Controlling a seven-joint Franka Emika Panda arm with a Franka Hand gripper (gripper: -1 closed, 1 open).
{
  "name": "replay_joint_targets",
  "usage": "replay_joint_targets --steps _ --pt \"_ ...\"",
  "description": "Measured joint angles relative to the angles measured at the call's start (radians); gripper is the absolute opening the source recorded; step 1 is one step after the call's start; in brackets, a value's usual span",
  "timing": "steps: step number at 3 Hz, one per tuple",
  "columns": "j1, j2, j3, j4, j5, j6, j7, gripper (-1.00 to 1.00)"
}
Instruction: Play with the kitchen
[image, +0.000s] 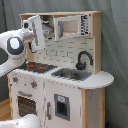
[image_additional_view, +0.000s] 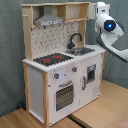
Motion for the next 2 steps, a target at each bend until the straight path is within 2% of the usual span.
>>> replay_joint_targets --steps 1,2 --pt "0.088 -0.024 0.009 0.000 -0.011 -0.002 -0.049 1.00" --pt "0.138 -0.045 0.013 0.012 -0.104 -0.004 -0.057 1.00"
